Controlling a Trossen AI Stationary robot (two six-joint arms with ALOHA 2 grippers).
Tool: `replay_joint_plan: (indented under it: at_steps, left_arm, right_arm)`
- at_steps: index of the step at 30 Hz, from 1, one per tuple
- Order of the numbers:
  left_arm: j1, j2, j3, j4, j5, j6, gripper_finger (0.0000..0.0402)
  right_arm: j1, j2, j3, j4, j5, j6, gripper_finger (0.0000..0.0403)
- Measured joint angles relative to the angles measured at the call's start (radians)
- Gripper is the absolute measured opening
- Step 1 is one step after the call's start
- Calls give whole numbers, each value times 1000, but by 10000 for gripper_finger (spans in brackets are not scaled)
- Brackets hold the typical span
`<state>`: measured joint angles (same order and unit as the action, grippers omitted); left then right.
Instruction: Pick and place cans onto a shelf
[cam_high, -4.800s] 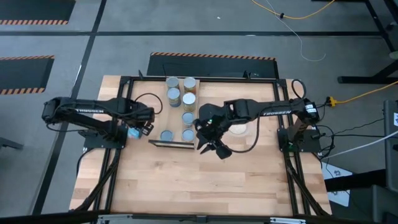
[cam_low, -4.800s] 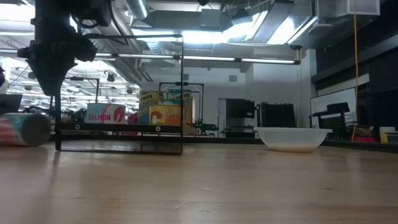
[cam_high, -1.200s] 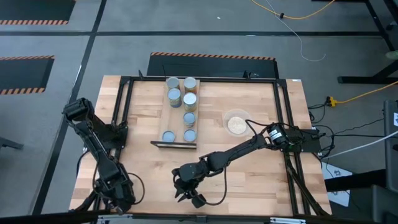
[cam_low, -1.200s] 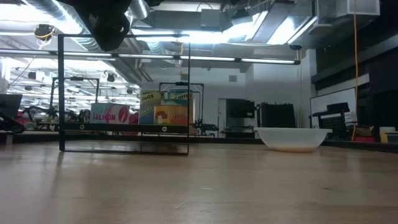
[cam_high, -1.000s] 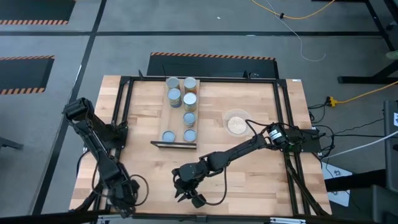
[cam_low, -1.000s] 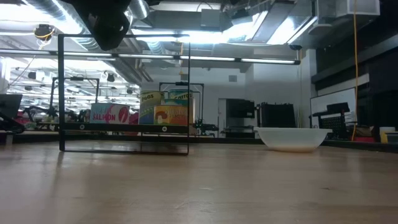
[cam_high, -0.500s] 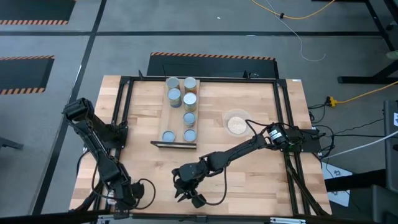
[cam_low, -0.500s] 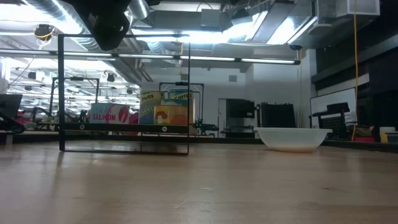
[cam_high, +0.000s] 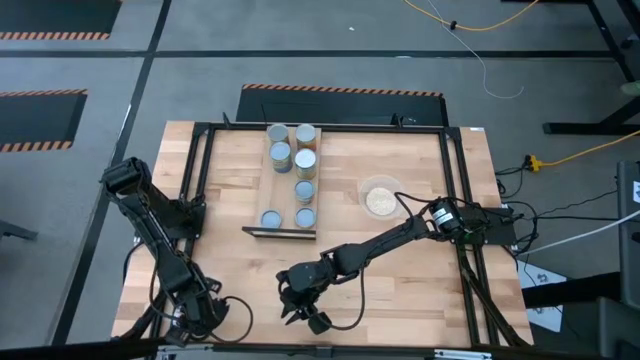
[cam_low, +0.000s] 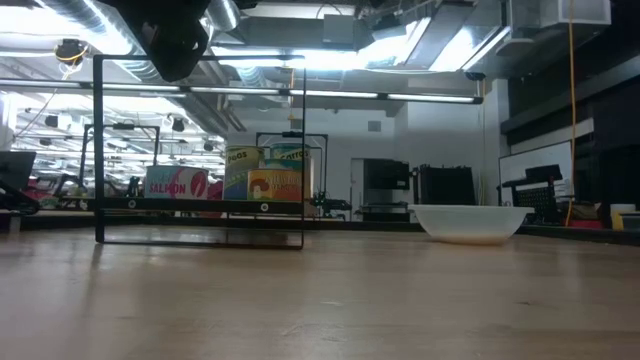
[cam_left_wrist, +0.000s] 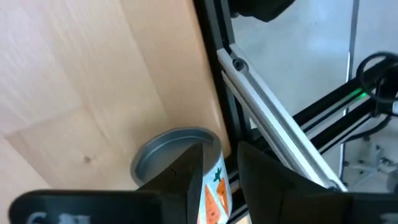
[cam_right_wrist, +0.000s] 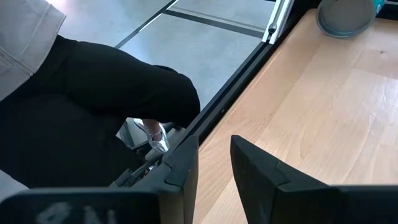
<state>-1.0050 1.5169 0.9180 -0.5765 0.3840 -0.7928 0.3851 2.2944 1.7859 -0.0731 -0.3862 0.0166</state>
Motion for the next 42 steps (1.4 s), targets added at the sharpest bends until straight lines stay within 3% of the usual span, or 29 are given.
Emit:
replay_joint_plan:
  at_steps: [10, 26, 42]
  left_arm:
    - [-21, 5, -18, 1, 7, 107, 94]
    - [-63, 27, -36, -13, 168, 159, 90]
    - [-70, 27, -35, -9, 106, 140, 7]
  right_arm:
    - [0, 0, 0, 0, 0, 1, 99]
    - [0, 0, 0, -4, 0, 1, 99]
    - [6, 0, 0, -11, -22, 1, 99]
